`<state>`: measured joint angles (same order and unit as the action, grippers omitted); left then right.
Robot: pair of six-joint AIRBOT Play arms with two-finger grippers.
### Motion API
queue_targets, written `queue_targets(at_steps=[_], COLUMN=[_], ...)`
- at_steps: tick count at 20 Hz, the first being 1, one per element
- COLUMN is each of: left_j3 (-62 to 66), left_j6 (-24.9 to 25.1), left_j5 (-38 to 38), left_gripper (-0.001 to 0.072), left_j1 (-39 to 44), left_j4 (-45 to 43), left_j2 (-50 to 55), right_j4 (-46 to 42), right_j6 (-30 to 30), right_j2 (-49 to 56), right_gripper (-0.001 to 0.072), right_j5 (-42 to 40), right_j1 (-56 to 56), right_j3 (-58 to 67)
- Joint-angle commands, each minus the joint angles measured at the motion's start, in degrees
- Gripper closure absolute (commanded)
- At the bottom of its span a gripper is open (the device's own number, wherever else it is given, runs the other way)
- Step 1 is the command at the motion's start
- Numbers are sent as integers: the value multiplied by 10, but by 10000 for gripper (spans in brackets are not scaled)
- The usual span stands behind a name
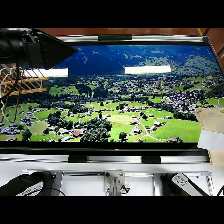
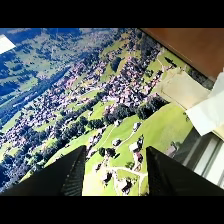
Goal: Fold the shirts.
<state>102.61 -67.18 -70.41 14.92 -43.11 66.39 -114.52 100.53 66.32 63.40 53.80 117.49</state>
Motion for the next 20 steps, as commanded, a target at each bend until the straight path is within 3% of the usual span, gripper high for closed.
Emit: queue_targets(at_steps=[1,9,20], left_j3=[0,0,0], left_j6=[-11,-41,-45], left_j5=[-28,-70,-72], left_gripper=[239,240,240], left_j1=[0,0,0], left_j4=[0,0,0], left_j2=[0,0,0], right_j4=[1,6,1], right_j6=[12,36,56], right_j2=[4,18,-24], right_gripper=[646,646,646], right_j5=[-22,-29,47], right_j1=[37,103,244], right_j3=[0,0,0])
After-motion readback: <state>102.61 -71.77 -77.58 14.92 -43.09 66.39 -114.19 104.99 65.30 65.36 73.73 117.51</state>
